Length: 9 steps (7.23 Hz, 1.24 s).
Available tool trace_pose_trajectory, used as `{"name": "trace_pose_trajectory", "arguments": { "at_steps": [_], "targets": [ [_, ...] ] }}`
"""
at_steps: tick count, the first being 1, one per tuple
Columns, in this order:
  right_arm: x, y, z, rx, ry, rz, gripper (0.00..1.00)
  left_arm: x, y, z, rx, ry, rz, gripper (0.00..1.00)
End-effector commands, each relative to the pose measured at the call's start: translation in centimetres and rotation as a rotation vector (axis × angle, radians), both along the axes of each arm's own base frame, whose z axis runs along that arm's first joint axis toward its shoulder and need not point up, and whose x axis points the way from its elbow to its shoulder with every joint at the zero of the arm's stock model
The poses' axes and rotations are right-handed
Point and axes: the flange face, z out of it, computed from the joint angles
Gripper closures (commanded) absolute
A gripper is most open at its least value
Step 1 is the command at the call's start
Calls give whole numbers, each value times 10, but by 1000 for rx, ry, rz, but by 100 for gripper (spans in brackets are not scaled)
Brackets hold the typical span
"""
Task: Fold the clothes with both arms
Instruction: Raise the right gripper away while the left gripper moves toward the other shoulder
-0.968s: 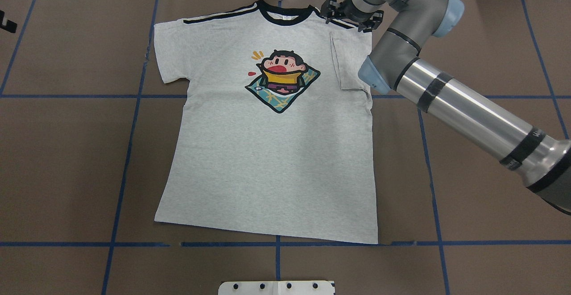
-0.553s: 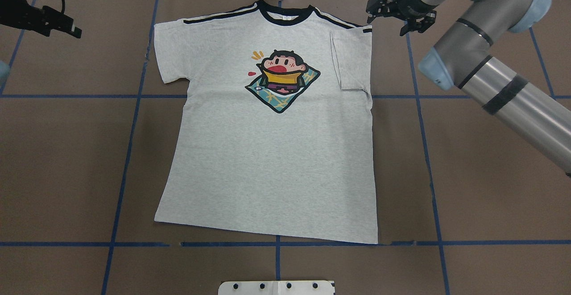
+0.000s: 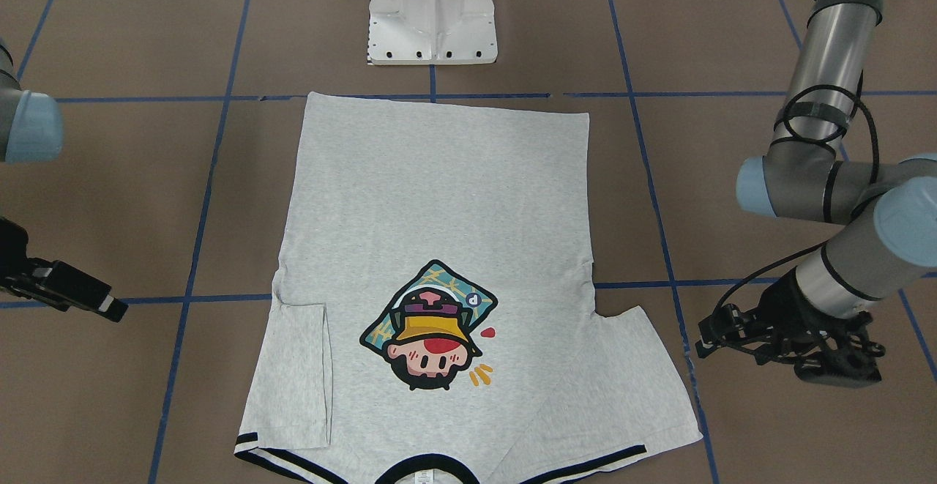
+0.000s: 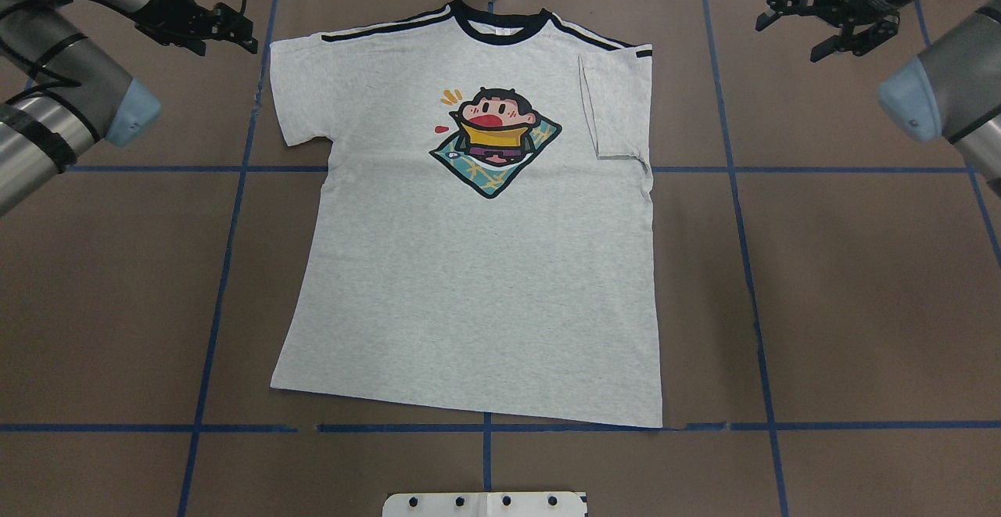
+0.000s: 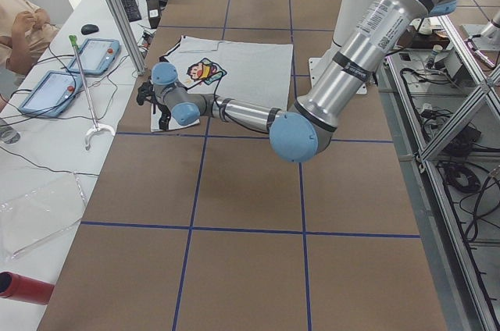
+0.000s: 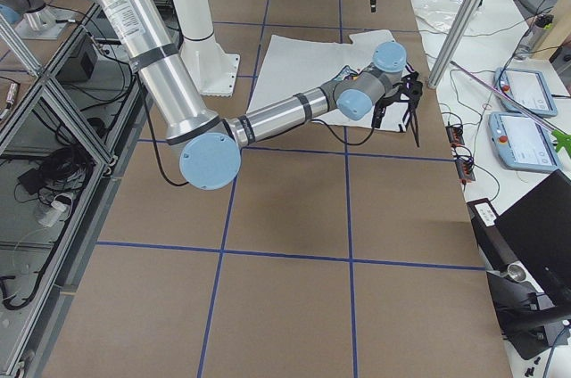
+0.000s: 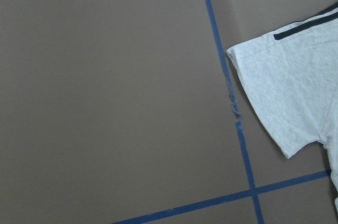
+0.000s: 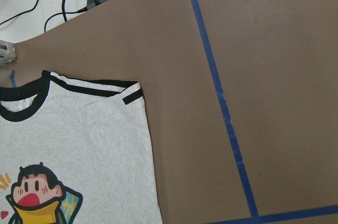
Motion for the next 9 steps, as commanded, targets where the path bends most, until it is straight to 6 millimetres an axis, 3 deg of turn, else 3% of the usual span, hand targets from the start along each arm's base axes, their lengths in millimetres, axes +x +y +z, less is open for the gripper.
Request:
{"name": "trace_pose_trajectory", "arguments": {
  "at_steps": [1, 3, 4, 6, 7, 9],
  "targets": [
    [22, 39, 17, 3, -3, 6, 0, 33, -20, 20, -5, -1, -56, 0],
    [33, 61, 33, 8, 2, 15, 0, 53, -37, 17, 4, -6, -89, 0],
    [40, 68, 46, 12, 1, 23, 0, 55, -38, 35, 9, -5, -92, 11],
    [43, 73, 56, 13, 9, 31, 0, 62, -41, 40, 15, -14, -100, 42],
    [43, 74, 58, 11, 10, 30, 0, 62, -41, 45, 14, -18, -103, 51],
    [43, 75, 57, 11, 9, 31, 0, 63, -47, 38, 34, -36, -142, 54]
  ]
}}
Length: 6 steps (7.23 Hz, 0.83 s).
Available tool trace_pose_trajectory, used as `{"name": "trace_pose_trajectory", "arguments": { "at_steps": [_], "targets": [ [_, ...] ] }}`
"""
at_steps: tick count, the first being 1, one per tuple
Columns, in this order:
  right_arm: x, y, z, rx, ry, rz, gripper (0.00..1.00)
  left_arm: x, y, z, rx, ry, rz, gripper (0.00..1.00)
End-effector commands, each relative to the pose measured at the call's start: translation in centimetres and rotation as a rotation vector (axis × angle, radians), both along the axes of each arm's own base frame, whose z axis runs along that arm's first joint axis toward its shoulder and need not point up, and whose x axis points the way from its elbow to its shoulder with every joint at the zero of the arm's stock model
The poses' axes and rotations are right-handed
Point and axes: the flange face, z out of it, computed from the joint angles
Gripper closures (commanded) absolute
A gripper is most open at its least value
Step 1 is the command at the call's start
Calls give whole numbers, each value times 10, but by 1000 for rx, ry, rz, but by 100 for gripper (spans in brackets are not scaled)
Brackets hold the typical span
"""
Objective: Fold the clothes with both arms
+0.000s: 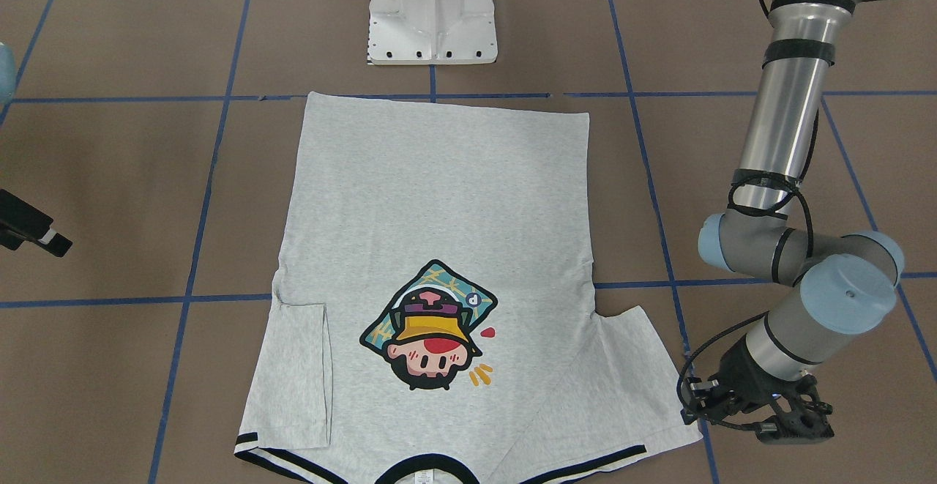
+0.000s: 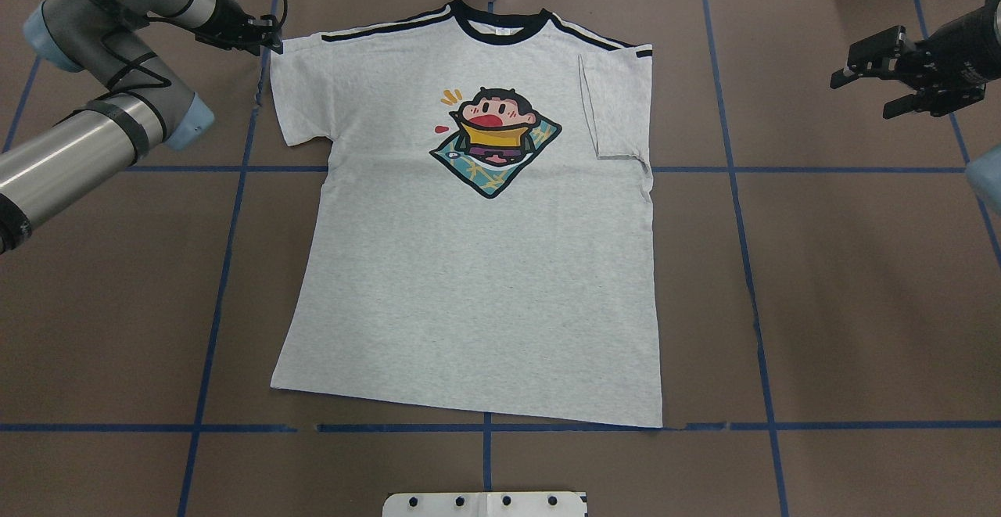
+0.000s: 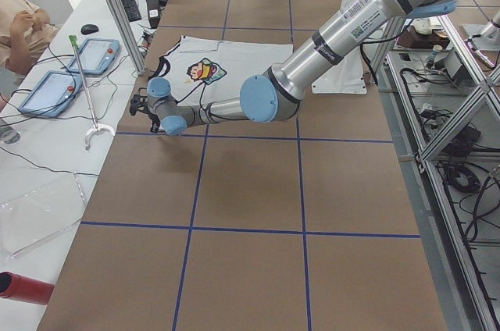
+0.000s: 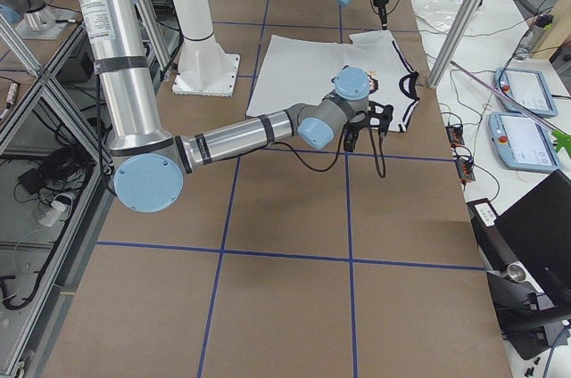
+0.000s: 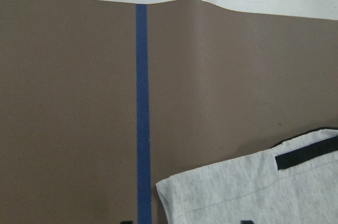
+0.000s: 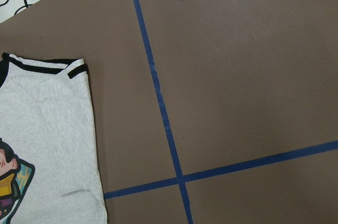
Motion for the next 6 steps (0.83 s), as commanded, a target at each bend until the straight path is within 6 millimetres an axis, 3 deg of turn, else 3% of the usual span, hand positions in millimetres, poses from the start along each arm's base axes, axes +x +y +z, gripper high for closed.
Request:
{"name": "trace_pose_trajectory", "arguments": {
  "at_steps": [1, 5, 6],
  "targets": [
    [0, 0, 0, 1, 1, 1, 0, 1, -4, -3, 9, -13, -27, 54],
    [0, -4, 2, 10, 24, 25, 0, 16, 3, 4, 6, -29, -22, 55],
    [2, -3, -2, 16, 21, 27, 0, 16, 3, 4, 6, -29, -22, 76]
  ]
}}
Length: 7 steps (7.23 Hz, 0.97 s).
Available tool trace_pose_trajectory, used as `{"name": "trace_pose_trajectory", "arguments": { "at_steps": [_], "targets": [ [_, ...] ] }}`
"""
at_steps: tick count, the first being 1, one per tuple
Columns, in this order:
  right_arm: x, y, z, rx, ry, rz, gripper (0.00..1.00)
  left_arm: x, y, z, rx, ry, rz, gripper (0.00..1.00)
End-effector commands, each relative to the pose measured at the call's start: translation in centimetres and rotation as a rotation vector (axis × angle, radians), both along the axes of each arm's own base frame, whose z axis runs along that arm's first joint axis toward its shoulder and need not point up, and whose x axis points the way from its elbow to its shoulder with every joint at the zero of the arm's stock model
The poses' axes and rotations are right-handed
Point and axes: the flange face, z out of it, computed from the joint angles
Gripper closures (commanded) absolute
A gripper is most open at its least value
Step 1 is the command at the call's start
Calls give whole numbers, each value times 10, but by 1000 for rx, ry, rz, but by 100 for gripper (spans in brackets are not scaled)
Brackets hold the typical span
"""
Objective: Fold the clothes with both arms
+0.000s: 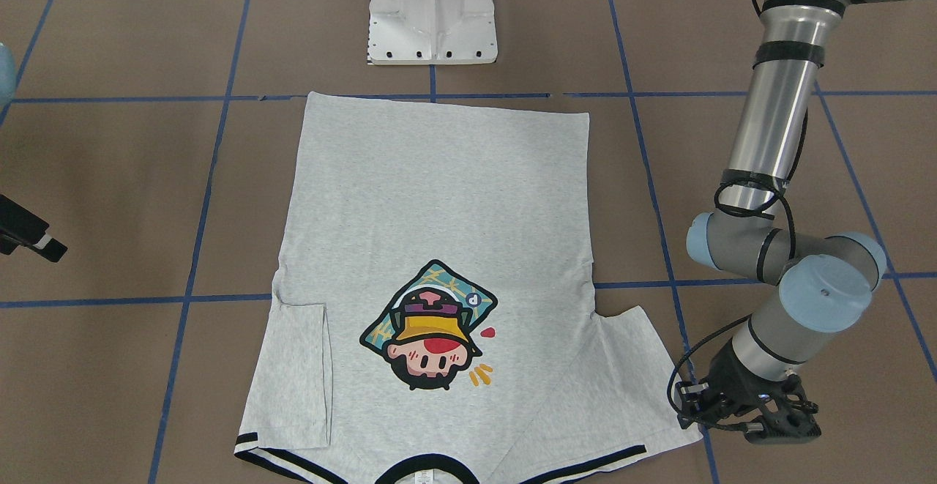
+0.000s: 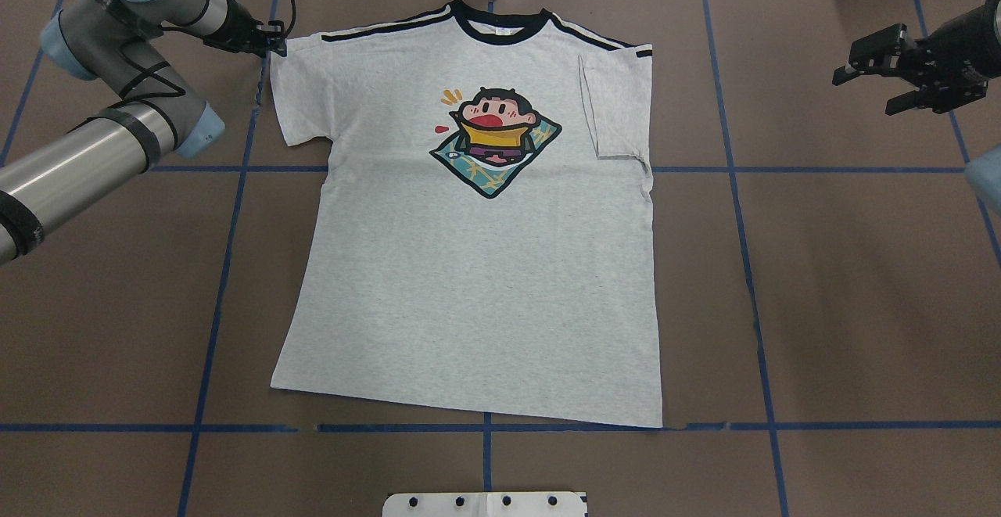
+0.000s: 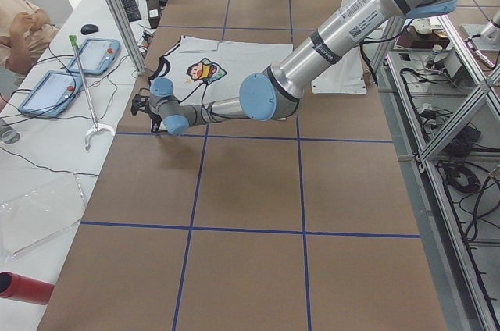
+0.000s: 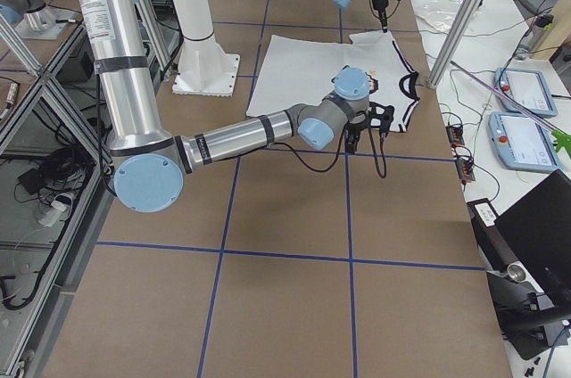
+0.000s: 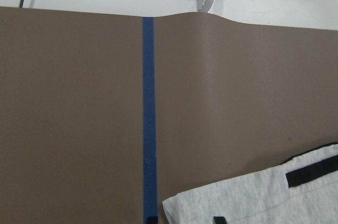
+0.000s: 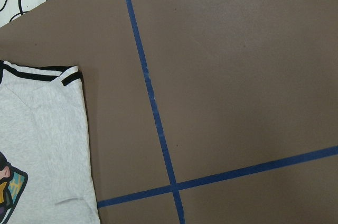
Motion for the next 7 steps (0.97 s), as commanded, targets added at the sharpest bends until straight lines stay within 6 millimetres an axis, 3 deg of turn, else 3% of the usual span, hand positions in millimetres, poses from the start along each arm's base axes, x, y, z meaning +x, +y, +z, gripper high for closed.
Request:
{"name": "trace_pose_trajectory", "arguments": {
  "at_steps": [1, 2, 4, 5, 7],
  "targets": [
    [1, 1, -2, 5, 0, 3, 0, 1, 0, 0, 0, -1, 1, 85],
    [1, 1, -2, 3, 0, 3, 0, 2, 1, 2, -2, -4, 0, 100],
    [1, 2, 0, 1, 1, 5, 0, 3, -1, -6, 9, 2, 0, 100],
    [1, 3, -2, 3, -1, 4, 0, 4, -4, -25, 29, 21, 4, 100],
    [2, 4, -7, 12, -5, 5, 0, 14, 3, -94, 65, 125, -27, 100]
  ]
}}
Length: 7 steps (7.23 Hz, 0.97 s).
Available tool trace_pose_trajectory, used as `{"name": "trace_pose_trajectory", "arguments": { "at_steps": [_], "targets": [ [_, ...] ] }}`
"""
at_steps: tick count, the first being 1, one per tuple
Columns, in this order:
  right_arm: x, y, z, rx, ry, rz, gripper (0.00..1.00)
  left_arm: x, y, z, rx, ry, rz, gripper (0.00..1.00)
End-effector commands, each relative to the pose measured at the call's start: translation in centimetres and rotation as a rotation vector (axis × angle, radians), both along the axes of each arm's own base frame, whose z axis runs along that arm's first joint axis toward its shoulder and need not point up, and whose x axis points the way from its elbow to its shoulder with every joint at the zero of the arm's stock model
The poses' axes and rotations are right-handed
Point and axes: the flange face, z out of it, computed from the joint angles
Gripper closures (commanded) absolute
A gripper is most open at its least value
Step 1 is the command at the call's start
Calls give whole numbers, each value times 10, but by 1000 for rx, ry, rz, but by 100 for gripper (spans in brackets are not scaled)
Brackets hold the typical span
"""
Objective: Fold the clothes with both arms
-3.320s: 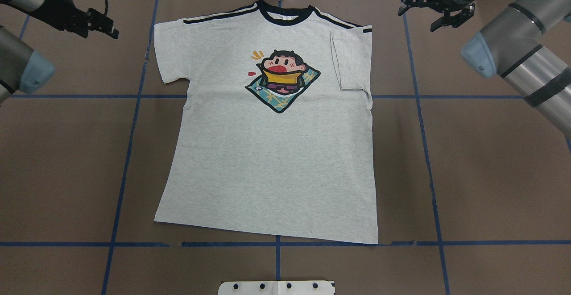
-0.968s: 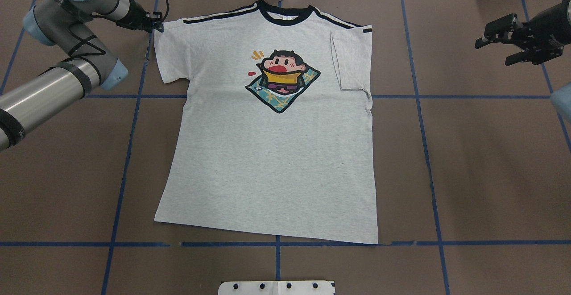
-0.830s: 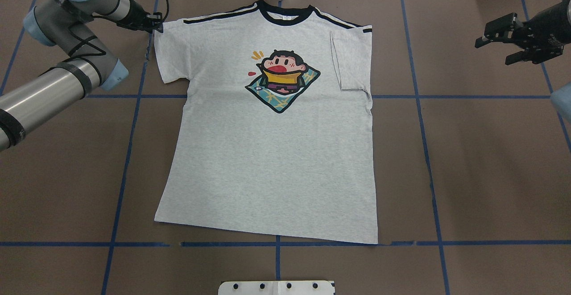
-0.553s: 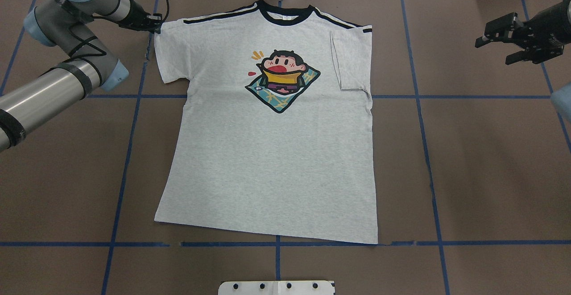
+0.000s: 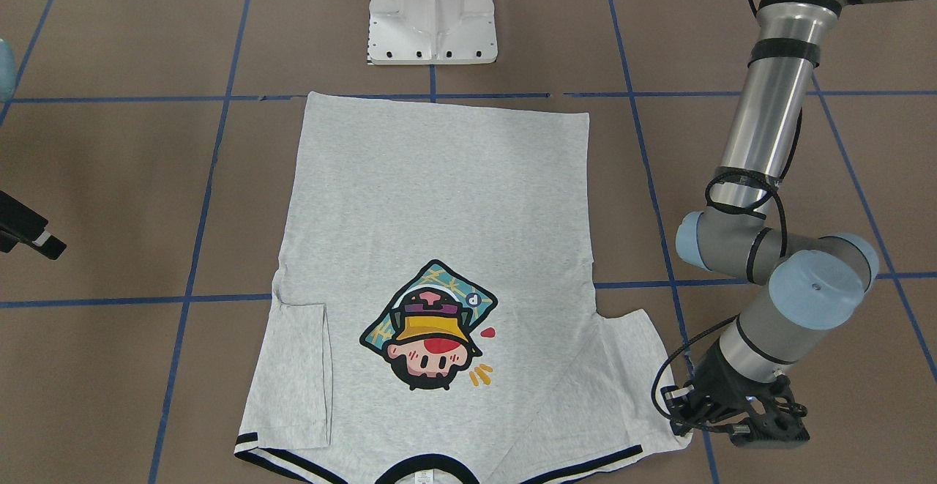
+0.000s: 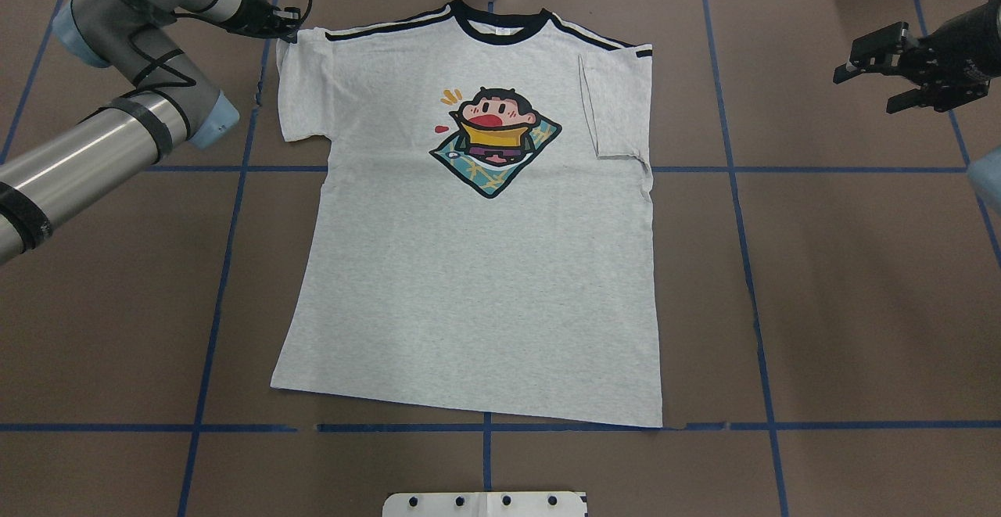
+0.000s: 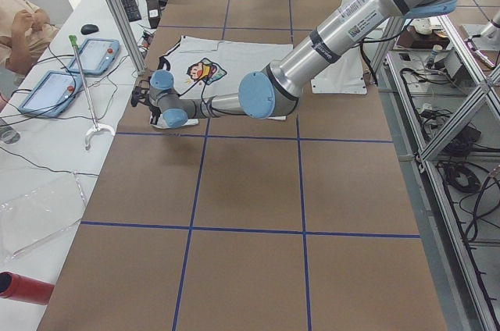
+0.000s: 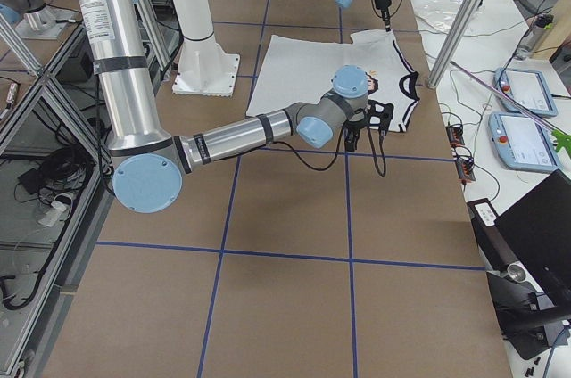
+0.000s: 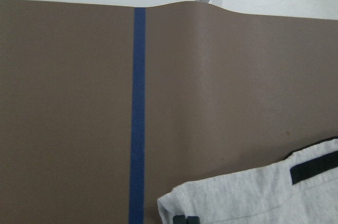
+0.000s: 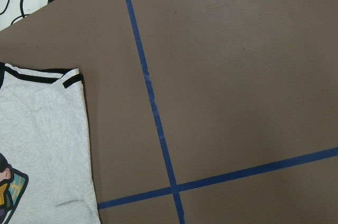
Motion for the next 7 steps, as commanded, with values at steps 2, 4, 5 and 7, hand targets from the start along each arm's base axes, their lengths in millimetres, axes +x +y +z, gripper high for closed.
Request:
{"name": "trace_pose_trajectory", "arguments": {
  "at_steps": [2, 4, 5, 7],
  "targets": [
    [0, 1, 0, 1, 0, 1, 0, 61, 37, -89, -49, 135, -29, 100],
    [1, 1, 1, -1, 3, 2, 0, 107, 56, -112, -20, 132, -114, 100],
    [1, 1, 1, -1, 3, 2, 0, 120, 60, -113, -10, 121, -170, 100],
    [0, 1, 0, 1, 2, 2, 0, 136, 58, -103, -10, 79, -210, 83]
  ]
}}
